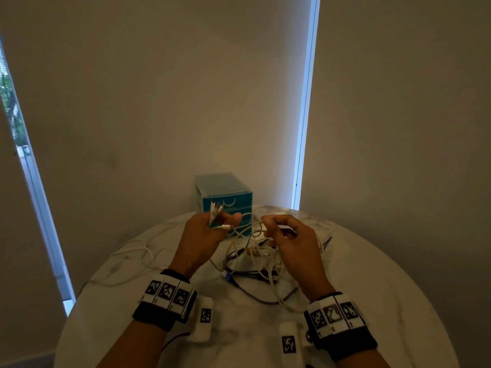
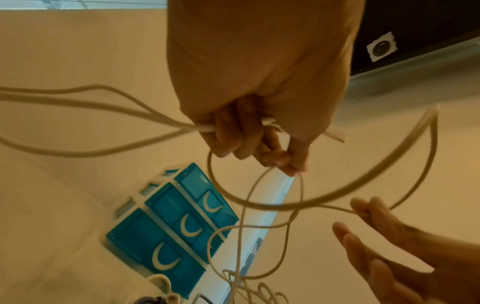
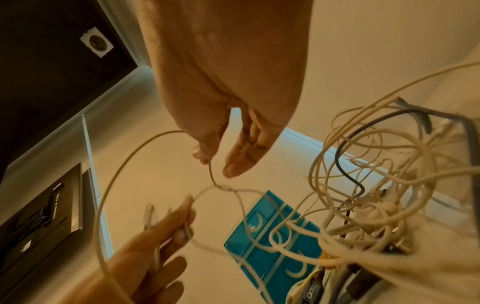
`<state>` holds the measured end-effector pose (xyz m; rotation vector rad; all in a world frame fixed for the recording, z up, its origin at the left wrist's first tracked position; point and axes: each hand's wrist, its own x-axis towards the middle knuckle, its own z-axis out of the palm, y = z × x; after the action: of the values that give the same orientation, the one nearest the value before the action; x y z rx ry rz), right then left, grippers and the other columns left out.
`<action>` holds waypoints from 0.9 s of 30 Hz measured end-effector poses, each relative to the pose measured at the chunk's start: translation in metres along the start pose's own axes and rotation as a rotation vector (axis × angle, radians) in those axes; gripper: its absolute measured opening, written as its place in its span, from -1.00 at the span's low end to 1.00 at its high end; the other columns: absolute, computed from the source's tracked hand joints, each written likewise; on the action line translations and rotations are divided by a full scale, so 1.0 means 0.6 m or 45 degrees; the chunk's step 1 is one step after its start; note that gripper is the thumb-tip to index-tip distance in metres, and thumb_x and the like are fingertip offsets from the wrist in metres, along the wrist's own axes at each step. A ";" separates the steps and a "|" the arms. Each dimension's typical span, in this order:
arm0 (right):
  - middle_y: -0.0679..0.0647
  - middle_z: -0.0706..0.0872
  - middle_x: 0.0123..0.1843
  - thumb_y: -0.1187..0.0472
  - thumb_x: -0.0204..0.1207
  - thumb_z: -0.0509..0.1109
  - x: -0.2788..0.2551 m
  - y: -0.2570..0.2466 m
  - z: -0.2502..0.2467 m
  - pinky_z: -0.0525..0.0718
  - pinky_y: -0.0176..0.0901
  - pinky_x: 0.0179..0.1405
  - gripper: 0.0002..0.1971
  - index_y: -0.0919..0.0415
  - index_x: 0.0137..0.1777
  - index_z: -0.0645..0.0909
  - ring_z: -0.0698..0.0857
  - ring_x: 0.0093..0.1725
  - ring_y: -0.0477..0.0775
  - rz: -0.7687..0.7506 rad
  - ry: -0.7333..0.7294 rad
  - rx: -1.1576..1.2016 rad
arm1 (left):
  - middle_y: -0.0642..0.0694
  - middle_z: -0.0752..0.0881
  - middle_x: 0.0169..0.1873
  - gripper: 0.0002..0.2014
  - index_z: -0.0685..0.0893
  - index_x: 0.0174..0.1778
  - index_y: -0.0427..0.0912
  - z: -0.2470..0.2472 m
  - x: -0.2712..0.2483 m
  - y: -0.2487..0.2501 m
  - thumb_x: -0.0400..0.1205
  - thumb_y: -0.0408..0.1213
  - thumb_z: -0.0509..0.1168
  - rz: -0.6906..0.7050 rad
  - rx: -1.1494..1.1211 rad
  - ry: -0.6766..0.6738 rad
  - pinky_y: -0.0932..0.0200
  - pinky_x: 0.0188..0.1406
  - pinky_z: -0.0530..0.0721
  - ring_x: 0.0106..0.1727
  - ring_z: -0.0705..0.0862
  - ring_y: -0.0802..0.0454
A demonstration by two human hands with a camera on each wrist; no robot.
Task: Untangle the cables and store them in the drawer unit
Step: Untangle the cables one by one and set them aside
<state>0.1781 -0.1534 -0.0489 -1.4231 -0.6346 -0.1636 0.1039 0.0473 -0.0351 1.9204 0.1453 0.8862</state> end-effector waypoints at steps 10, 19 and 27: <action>0.32 0.90 0.17 0.39 0.78 0.25 0.006 -0.061 -0.023 0.88 -0.27 -0.10 -0.65 0.39 -0.01 0.90 0.94 0.10 0.12 0.344 0.060 1.477 | -0.07 0.66 -0.48 -0.56 0.65 -0.45 -0.13 -0.025 0.019 -0.071 0.72 0.00 0.47 -0.361 0.215 0.248 0.05 -0.27 0.50 -0.25 0.70 -0.18; 0.26 0.87 0.33 0.15 0.69 0.35 0.004 -0.043 -0.004 0.87 -0.18 0.02 -0.68 0.34 0.31 0.67 0.88 0.30 0.19 0.221 -0.193 0.872 | 0.05 0.75 -0.27 -0.58 0.79 0.28 0.24 0.010 -0.006 0.005 0.53 -0.07 0.69 0.116 -0.053 -0.049 0.45 -0.16 0.63 -0.23 0.71 0.32; 0.21 0.89 0.30 0.21 0.77 0.36 -0.008 -0.034 0.018 0.88 -0.10 0.02 -0.73 0.39 0.34 0.65 0.89 0.26 0.22 0.135 -0.400 0.578 | 0.35 0.88 -0.03 -0.69 0.87 0.07 0.22 0.008 -0.007 0.003 0.67 -0.38 0.51 0.145 0.007 -0.060 0.42 0.09 0.71 0.07 0.83 0.34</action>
<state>0.1613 -0.1480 -0.0335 -1.0431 -0.7930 0.2795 0.1033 0.0410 -0.0372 1.9689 0.0103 0.9152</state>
